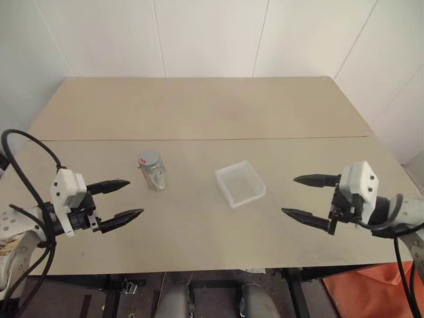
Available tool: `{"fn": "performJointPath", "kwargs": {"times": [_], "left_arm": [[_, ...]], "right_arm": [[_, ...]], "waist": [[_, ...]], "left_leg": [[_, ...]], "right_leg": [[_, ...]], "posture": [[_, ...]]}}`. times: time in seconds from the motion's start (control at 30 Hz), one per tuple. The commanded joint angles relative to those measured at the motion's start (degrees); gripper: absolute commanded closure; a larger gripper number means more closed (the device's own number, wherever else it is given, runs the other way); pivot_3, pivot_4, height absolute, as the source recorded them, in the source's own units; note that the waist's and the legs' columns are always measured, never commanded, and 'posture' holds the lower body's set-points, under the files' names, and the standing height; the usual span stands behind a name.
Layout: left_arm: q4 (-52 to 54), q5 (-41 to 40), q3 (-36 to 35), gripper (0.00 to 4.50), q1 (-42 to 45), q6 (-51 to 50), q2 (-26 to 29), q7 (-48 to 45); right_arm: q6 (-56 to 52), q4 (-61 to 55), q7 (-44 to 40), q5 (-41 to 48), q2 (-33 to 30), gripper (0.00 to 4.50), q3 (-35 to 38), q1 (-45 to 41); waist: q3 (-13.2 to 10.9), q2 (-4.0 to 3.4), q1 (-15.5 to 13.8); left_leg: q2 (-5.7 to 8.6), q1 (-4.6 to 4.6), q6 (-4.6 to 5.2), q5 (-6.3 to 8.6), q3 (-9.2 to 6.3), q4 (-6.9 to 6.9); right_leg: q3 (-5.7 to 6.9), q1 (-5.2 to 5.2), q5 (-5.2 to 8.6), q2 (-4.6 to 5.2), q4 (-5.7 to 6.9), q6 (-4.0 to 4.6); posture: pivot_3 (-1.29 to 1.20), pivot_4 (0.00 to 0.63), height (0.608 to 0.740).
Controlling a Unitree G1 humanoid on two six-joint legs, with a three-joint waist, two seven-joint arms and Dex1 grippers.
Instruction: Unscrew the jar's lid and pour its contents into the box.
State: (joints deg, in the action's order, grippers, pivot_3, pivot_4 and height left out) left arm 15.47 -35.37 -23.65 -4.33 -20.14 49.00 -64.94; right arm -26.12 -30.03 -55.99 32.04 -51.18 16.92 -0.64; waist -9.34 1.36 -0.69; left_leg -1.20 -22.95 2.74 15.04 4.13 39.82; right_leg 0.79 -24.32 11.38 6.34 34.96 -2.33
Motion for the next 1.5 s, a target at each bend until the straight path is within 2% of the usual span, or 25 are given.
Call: {"fn": "performJointPath", "kwargs": {"times": [0.03,0.23,0.33,0.57,1.0,1.5], "left_arm": [[-0.42,-0.14,-0.68,0.05,1.32,0.93,0.86,-0.58],[0.5,-0.15,-1.46,0.05,1.2,0.92,-2.23,3.81],[-1.05,3.36,-0.87,0.05,-0.24,4.21,-3.39,4.98],[-6.08,7.08,2.7,0.05,3.26,6.24,-7.24,9.48],[-23.69,12.4,11.36,0.05,17.53,14.99,-9.9,6.16],[-39.74,17.5,14.51,0.05,30.98,22.71,-16.48,9.34]], "right_arm": [[-0.82,-2.67,1.28,1.42,-0.04,0.0,2.03,0.48],[-0.7,-2.93,1.13,1.09,-0.98,0.0,1.89,2.15],[-0.92,-3.12,1.39,2.26,-0.76,0.0,1.64,0.48],[1.4,0.37,0.62,-0.39,-0.16,0.0,-3.38,-6.12],[1.97,0.71,3.97,-5.39,1.07,0.0,-7.79,-10.01],[1.96,-1.93,4.87,-5.56,2.03,0.0,-7.03,-9.8]], "waist": [[0.0,0.0,0.01],[0.0,0.0,0.0],[0.0,0.0,0.25],[0.0,0.02,-0.02],[0.0,0.03,0.02],[-0.01,0.05,0.0]], "left_leg": [[-0.01,0.01,0.0,0.0,0.0,0.0],[0.03,-0.02,0.02,0.01,0.0,0.0],[0.01,0.01,0.01,0.01,0.01,-0.01],[0.02,0.04,0.01,0.0,0.01,0.02],[0.18,-0.01,0.01,0.0,0.0,0.01],[0.22,-0.05,0.02,0.0,-0.06,0.05]], "right_leg": [[0.0,0.0,0.0,-0.01,0.0,0.0],[-0.02,0.01,0.01,0.02,-0.03,-0.01],[-0.02,0.0,0.0,0.0,-0.01,0.0],[-0.01,0.04,0.0,-0.01,0.0,0.01],[0.03,0.01,-0.01,0.01,0.02,0.0],[0.08,0.04,-0.04,0.02,0.03,-0.05]], "posture": [[0.0,0.15,0.74],[0.0,0.15,0.74],[0.0,0.15,0.74],[0.0,0.15,0.74],[0.0,0.15,0.74],[0.0,0.15,0.74]]}}
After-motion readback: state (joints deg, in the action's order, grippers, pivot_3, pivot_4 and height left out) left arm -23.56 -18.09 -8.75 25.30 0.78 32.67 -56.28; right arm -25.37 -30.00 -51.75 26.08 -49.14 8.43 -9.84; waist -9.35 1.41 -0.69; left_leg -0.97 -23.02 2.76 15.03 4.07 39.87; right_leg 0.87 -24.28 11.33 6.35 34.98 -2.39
